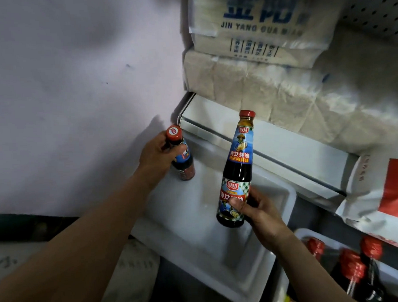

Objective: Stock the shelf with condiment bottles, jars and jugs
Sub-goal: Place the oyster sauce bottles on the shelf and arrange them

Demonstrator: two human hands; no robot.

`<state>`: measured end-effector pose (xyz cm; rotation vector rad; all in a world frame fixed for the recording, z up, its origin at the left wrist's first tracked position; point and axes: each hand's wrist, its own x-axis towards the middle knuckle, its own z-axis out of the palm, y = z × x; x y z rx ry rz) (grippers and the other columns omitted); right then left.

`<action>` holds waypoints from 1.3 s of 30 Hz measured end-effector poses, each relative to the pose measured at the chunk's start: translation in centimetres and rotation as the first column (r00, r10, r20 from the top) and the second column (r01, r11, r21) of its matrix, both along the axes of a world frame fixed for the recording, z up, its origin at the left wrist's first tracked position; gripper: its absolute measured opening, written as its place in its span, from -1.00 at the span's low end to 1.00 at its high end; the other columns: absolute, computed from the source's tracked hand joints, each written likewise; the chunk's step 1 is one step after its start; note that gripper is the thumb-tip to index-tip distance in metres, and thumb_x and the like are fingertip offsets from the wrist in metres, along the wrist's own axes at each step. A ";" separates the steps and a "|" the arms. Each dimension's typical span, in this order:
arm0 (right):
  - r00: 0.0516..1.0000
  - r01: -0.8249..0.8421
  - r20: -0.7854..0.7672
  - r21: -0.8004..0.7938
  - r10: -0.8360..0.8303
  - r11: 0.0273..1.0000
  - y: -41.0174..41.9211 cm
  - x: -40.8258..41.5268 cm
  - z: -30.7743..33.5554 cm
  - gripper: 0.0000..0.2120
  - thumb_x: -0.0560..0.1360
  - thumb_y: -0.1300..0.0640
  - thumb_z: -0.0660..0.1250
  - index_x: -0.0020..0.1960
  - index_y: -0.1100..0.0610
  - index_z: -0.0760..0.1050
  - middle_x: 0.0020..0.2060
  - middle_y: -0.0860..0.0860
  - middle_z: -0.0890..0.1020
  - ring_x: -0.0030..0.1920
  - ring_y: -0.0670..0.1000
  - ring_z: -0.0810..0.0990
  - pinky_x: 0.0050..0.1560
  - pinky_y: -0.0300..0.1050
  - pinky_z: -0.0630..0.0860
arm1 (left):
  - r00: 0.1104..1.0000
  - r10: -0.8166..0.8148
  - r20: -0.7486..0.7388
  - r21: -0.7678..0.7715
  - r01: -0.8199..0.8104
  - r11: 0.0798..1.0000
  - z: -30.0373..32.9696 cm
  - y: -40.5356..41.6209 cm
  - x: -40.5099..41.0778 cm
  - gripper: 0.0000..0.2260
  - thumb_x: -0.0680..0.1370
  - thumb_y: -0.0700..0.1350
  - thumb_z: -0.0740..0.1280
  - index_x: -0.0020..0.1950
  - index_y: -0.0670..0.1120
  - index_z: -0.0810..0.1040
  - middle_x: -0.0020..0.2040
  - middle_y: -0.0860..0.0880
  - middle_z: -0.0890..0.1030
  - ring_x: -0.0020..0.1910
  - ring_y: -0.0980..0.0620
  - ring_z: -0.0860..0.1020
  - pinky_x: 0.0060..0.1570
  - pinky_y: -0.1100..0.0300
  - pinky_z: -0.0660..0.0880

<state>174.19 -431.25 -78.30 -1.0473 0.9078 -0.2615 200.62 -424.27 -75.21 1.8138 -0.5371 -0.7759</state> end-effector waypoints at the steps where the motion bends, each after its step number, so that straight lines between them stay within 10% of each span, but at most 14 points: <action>1: 1.000 -0.004 -0.009 0.022 0.004 1.000 0.6 -0.5 1.2 -0.46 0.32 0.08 0.55 0.27 0.09 0.55 0.11 0.10 0.69 0.16 0.14 0.65 0.21 0.11 0.54 | 1.000 -0.006 -0.010 0.019 0.006 1.000 1.5 0.3 -0.5 -0.68 0.49 -0.35 0.41 0.20 -0.08 0.59 0.04 -0.05 0.65 0.03 0.08 0.60 0.07 0.25 0.53; 14: 0.995 0.030 -0.095 0.106 -0.020 0.994 7.5 -9.1 31.2 -0.53 0.36 0.12 0.56 0.24 0.02 0.57 0.08 0.00 0.71 0.10 0.02 0.68 -0.03 -0.24 0.61 | 0.974 -0.156 -0.164 0.071 0.169 0.983 30.6 3.9 -8.2 -0.78 0.40 -0.03 0.47 0.04 0.12 0.66 0.00 -0.04 0.70 0.05 0.02 0.64 0.20 -0.02 0.55; 21: 0.994 0.075 -0.085 0.028 -0.073 0.997 8.3 -12.5 48.8 -0.40 0.30 -0.08 0.62 0.29 -0.04 0.55 0.16 0.02 0.67 0.19 0.08 0.64 0.21 0.08 0.54 | 0.933 -0.328 -0.148 -0.023 0.328 0.944 51.1 1.6 -10.3 -0.77 0.42 0.01 0.48 0.06 0.21 0.65 0.02 0.08 0.70 0.04 0.15 0.64 0.10 0.24 0.50; 25: 0.991 0.131 -0.011 -0.088 -0.133 0.987 7.3 -13.2 57.7 -0.50 0.35 -0.01 0.60 0.26 -0.03 0.57 0.17 0.09 0.67 0.19 0.14 0.64 0.12 -0.01 0.60 | 0.917 -0.392 -0.076 -0.115 0.382 0.917 61.5 -0.7 -11.3 -0.90 0.50 -0.12 0.45 -0.03 0.05 0.65 -0.16 0.20 0.69 -0.10 0.26 0.62 -0.11 0.44 0.47; 31: 0.964 0.260 0.138 -0.285 -0.228 0.923 4.6 -14.0 69.1 -0.43 0.32 -0.01 0.61 0.28 0.08 0.56 0.18 0.16 0.66 0.20 0.20 0.63 0.20 0.10 0.55 | 0.854 -0.517 0.062 -0.249 0.515 0.820 75.2 -3.8 -12.6 -0.76 0.39 0.06 0.47 0.03 0.06 0.65 0.00 0.06 0.70 0.06 0.07 0.63 0.18 0.13 0.50; 39: 0.932 0.344 0.296 -0.540 -0.210 0.768 -1.5 -17.3 80.6 -0.43 0.33 -0.03 0.60 0.28 0.11 0.54 0.13 0.17 0.67 0.16 0.19 0.64 0.14 0.03 0.54 | 0.806 -0.514 0.294 -0.361 0.591 0.721 87.2 -7.8 -17.0 -0.82 0.47 0.02 0.46 0.07 0.13 0.65 -0.02 0.11 0.71 -0.03 0.15 0.67 0.02 0.18 0.53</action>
